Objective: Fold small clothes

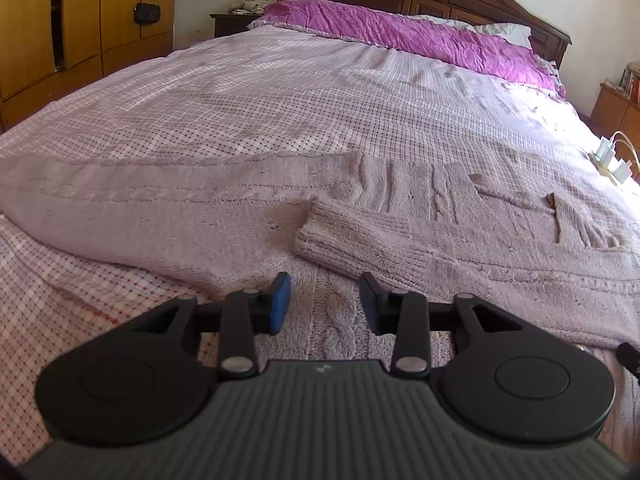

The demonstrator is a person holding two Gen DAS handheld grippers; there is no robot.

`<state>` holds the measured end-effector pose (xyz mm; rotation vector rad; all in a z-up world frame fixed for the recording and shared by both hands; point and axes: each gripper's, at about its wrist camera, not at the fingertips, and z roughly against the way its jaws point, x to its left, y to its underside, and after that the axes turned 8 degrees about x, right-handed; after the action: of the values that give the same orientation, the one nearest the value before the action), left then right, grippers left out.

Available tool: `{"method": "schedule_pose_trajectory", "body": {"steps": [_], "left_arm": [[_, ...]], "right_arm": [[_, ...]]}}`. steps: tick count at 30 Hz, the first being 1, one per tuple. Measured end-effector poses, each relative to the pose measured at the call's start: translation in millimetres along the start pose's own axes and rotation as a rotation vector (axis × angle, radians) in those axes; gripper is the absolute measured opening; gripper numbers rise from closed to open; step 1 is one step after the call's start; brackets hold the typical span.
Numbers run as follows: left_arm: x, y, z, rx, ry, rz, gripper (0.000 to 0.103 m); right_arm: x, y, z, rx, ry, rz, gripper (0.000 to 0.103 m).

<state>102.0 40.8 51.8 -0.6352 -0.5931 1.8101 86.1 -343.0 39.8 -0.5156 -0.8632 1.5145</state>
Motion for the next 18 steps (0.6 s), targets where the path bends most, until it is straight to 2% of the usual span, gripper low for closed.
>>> {"method": "schedule_pose_trajectory", "body": {"steps": [1,2,10,13,18], "left_arm": [[0,1,2,-0.004,0.001,0.003,0.051],[1,1,3,-0.010,0.002,0.003,0.052],[14,-3,16,-0.036,-0.027,0.015,0.052],[31,-8,25,-0.050,-0.044,0.032,0.052],[73,-23,41,-0.076,-0.116,0.078,0.052]], "right_arm": [[0,0,0,0.000,0.000,0.000,0.087],[0,0,0,0.000,0.000,0.000,0.088],[1,0,0,0.000,0.000,0.000,0.088],[1,0,-1,0.000,-0.001,-0.002,0.088],[2,-3,4,0.013,-0.008,-0.012,0.088]]}}
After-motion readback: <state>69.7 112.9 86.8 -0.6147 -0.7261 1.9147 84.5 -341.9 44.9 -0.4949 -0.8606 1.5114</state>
